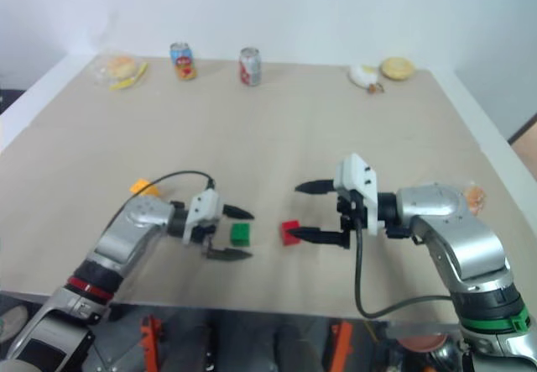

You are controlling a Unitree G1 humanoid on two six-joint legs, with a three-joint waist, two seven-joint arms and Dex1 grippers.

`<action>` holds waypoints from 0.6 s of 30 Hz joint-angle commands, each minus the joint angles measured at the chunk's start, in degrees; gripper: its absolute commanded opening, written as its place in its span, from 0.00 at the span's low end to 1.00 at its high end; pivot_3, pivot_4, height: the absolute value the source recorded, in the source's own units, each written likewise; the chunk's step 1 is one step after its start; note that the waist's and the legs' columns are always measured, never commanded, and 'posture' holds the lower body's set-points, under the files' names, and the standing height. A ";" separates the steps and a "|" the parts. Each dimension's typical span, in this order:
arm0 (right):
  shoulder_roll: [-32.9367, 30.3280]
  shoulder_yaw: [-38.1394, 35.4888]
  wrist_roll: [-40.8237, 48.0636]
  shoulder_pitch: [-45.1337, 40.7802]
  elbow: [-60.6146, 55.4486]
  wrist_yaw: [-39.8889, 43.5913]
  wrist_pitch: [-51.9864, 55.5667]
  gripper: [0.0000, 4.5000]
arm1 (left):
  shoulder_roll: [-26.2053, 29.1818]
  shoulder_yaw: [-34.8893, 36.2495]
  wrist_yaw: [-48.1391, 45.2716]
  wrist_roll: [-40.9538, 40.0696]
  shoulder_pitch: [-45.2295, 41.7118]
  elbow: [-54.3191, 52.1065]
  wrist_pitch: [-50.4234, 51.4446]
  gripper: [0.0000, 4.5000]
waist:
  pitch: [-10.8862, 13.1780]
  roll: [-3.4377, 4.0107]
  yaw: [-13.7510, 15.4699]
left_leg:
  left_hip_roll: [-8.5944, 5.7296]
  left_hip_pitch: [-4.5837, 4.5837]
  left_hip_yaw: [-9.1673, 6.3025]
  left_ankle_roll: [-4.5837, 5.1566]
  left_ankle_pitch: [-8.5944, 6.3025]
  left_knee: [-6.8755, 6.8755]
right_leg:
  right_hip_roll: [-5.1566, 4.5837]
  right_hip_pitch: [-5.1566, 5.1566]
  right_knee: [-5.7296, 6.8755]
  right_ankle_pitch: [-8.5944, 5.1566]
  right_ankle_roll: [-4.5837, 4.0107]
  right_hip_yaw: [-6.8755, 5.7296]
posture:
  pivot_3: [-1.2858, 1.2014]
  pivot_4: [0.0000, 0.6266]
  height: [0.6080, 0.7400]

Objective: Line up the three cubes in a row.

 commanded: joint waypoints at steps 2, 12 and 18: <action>1.02 -3.87 6.65 -2.78 -2.15 -0.80 3.04 1.00 | 1.60 8.59 5.39 -7.93 0.71 -10.88 9.14 0.99 | 0.00 0.00 -0.03 | 0.02 0.01 -0.01 0.00 0.00 0.00 | 0.01 0.02 0.02 0.02 0.03 -0.01 | 0.52 0.24 0.95; 11.90 4.19 2.90 -12.71 3.19 -5.95 0.29 1.00 | 7.63 29.45 27.48 -10.00 10.47 -21.68 20.19 0.99 | -0.01 -0.01 -0.13 | 0.25 0.12 -0.08 0.00 0.00 -0.01 | 0.24 0.04 0.06 0.15 0.08 -0.07 | 0.52 0.24 0.95; 17.46 8.64 -1.74 -17.45 11.90 -3.92 -4.82 1.00 | 10.21 33.03 30.36 -9.17 13.73 -18.42 19.41 0.99 | 0.01 -0.06 0.12 | 0.25 0.03 -0.05 -0.03 0.02 0.01 | 0.22 0.00 0.06 0.07 -0.14 -0.09 | 0.52 0.24 0.95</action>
